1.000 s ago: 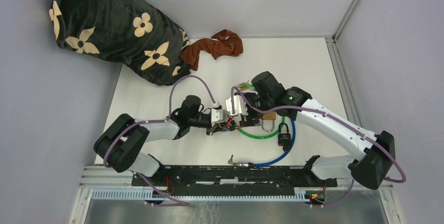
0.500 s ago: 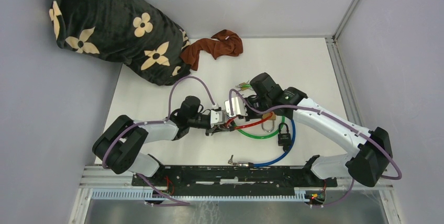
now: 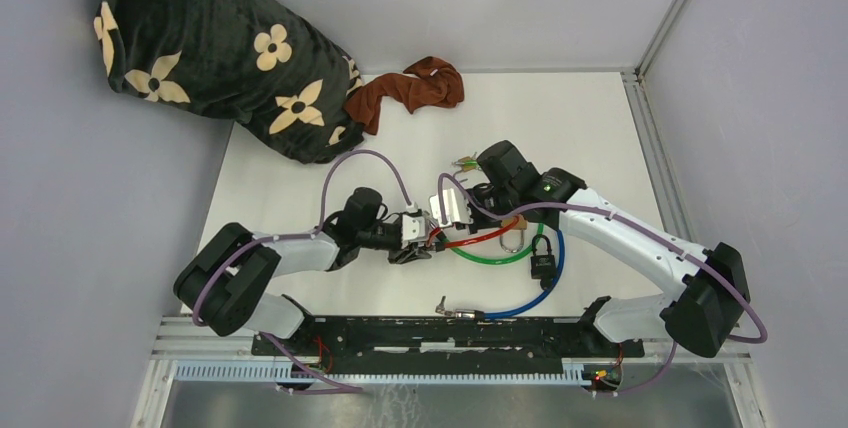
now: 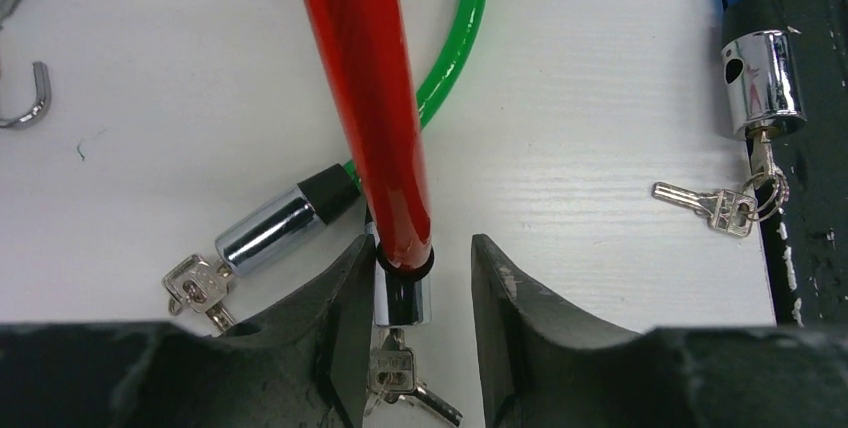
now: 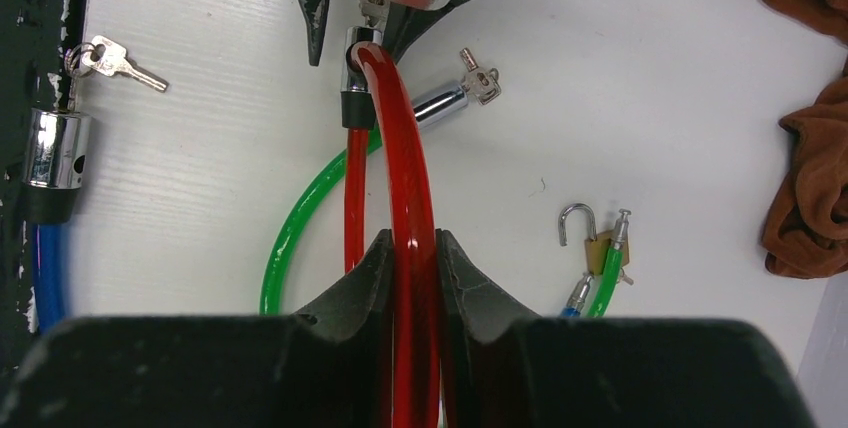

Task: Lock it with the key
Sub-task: Lock the lock.

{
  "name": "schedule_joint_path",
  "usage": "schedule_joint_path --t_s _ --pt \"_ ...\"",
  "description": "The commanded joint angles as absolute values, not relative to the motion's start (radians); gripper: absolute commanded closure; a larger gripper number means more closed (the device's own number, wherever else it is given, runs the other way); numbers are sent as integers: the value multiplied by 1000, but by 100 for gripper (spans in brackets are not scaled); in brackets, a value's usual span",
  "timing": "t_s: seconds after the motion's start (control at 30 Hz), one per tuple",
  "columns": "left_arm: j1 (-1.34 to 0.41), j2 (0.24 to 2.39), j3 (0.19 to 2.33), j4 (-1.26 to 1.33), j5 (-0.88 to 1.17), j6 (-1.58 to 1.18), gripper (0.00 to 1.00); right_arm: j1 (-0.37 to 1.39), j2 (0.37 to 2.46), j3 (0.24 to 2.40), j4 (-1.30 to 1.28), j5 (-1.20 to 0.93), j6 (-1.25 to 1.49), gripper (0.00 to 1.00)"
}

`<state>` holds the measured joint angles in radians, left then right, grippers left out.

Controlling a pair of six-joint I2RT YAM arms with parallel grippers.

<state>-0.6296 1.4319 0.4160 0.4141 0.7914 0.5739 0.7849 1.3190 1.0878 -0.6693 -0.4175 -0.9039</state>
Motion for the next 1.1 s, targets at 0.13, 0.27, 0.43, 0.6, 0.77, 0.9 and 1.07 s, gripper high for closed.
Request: schedule_joint_path --t_s 0.13,0.27,0.43,0.6,0.77,0.9,1.07 --pt "-632 1289 497 259 846 427 43 782 1337 1103 -711 -401 -933 93" --pt "-634 1240 502 429 801 193 40 782 1354 1117 -717 -412 -934 93" --pt "-649 1252 480 487 765 167 51 781 1370 1135 -719 -422 -933 93" --pt "-669 1253 452 537 725 124 94 782 1380 1146 -718 -426 -927 87" --pt "-658 1263 432 535 633 102 98 782 1319 1158 -634 -429 -875 40" --pt "-637 1273 418 554 669 68 98 782 1165 1100 -452 -475 -811 35" --pt "-610 1279 407 574 684 69 98 784 999 819 -165 -728 -713 35"
